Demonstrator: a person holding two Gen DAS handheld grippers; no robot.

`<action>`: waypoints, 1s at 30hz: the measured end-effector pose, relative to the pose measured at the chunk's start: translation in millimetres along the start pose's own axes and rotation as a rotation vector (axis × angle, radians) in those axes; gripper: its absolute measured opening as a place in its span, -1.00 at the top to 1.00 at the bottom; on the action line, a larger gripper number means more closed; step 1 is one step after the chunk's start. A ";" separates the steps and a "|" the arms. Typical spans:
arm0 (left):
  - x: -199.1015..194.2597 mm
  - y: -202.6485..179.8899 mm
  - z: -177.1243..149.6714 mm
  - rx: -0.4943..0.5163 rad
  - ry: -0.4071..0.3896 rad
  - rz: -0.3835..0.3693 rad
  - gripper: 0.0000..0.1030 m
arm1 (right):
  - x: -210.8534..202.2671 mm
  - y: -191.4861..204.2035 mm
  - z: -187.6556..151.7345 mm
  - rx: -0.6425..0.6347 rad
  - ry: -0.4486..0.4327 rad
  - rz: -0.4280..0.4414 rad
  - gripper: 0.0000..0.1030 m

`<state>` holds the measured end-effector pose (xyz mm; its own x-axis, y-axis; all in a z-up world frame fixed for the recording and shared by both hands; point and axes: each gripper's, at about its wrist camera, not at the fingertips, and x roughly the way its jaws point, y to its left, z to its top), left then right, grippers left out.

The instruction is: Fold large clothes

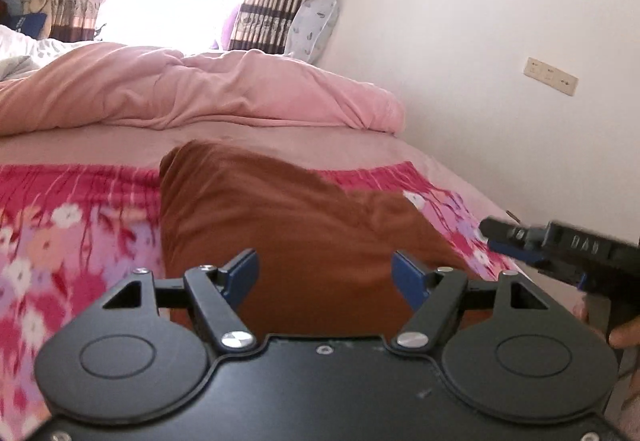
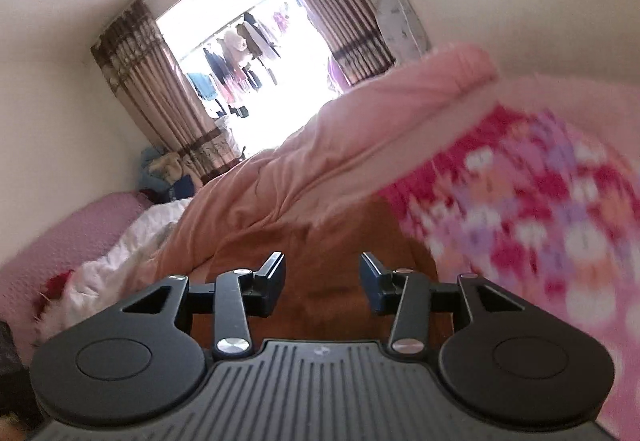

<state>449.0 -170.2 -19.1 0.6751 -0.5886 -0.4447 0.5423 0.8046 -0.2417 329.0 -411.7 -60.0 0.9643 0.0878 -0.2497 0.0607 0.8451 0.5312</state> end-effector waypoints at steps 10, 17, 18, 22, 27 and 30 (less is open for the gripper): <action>85.8 26.9 -4.3 -0.011 0.166 0.065 -0.49 | 90.8 -8.8 -13.2 -0.043 0.172 -0.199 0.25; 76.4 35.8 -6.2 -0.041 0.132 0.072 -0.46 | 78.4 -23.4 -25.6 0.002 0.137 -0.159 0.28; 64.0 33.0 -5.1 -0.033 0.117 0.081 -0.46 | 70.8 -21.7 -22.2 0.017 0.135 -0.149 0.20; -4.0 32.0 -34.1 -0.030 0.051 0.091 -0.47 | 7.8 -18.7 -19.1 0.082 0.052 -0.145 -0.42; -62.7 32.1 -103.0 -0.047 0.029 0.145 -0.46 | -60.2 -51.7 -56.6 0.286 0.031 -0.109 -0.45; -67.6 27.9 -130.7 -0.027 0.065 0.174 -0.46 | -63.0 -62.0 -75.5 0.344 0.066 -0.126 -0.43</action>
<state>353.2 -97.8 -108.5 0.7233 -0.4347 -0.5366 0.4057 0.8963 -0.1793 245.1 -429.8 -138.3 0.9256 0.0374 -0.3766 0.2722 0.6256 0.7311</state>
